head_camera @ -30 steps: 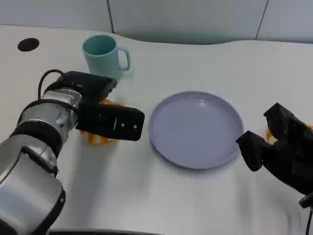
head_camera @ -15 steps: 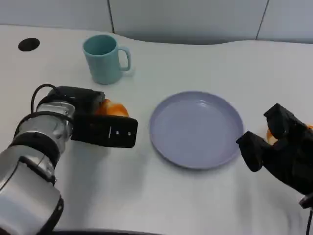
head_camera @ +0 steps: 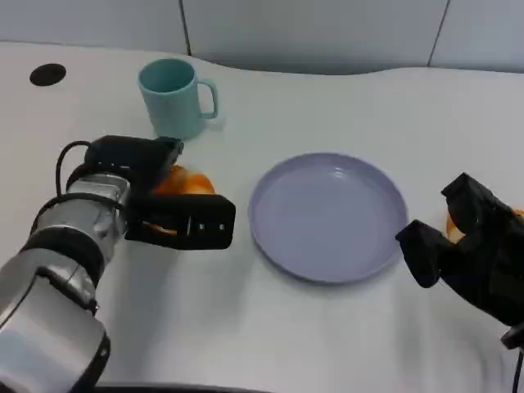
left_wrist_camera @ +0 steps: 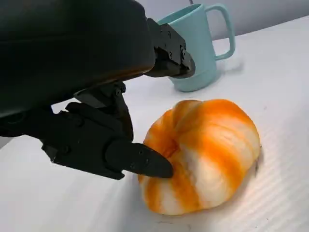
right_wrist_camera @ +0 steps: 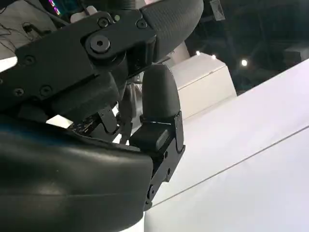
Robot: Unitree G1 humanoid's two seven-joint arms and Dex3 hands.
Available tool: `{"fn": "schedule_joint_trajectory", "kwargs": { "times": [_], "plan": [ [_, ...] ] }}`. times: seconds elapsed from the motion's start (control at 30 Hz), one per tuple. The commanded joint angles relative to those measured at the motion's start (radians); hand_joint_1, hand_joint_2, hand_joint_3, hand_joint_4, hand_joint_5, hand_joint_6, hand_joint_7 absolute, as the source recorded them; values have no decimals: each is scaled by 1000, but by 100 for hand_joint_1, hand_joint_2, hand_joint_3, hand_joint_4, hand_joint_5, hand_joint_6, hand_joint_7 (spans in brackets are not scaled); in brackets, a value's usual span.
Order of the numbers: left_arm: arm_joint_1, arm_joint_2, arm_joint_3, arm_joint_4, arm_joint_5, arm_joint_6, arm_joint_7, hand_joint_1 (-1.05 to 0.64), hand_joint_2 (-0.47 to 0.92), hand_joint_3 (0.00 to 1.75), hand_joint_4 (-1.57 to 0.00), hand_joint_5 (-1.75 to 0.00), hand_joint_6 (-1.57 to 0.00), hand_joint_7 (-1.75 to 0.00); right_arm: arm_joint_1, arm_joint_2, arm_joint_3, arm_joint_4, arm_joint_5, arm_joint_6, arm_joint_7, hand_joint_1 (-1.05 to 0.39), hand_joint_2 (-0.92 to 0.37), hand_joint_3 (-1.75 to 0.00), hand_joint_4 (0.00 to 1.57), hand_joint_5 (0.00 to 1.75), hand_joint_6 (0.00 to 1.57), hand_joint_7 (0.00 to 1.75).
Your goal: Grasp the bread from the table and place it into the plate.
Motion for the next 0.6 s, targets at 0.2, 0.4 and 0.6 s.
{"fn": "schedule_joint_trajectory", "kwargs": {
  "times": [0.2, 0.4, 0.6],
  "plan": [
    [15, 3, 6, 4, 3, -9, 45, 0, 86, 0, -81, -153, -124, -18, 7, -8, -8, -13, 7, -8, -3, -40, -84, 0, 87, 175, 67, 175],
    [16, 3, 19, 3, -6, -19, 45, 2, 85, 0, -79, -156, -124, -24, 4, -10, -8, -5, 6, -12, 7, -41, -84, 0, 87, 175, 66, 175],
    [17, 4, 35, 2, -17, -32, 47, 2, 84, 0, -86, -136, -112, -9, -3, -13, -12, 7, 9, -12, 26, -40, -86, -1, 87, 175, 66, 175]
  ]
}}
